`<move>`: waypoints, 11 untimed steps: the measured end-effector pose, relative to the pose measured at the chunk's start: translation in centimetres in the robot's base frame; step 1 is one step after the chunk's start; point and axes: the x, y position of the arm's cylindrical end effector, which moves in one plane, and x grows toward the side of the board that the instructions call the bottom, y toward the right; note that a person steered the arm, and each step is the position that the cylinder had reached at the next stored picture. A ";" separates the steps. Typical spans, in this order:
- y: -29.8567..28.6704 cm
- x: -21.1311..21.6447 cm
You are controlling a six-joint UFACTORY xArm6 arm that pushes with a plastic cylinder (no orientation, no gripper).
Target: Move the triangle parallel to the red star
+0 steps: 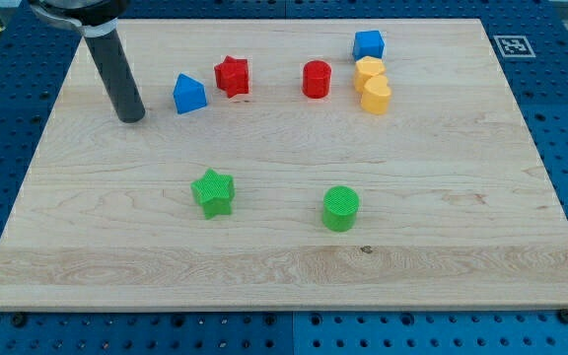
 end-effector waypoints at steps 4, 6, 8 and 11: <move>6.4 0.6; 6.8 -0.3; 5.9 -2.2; 4.6 -6.3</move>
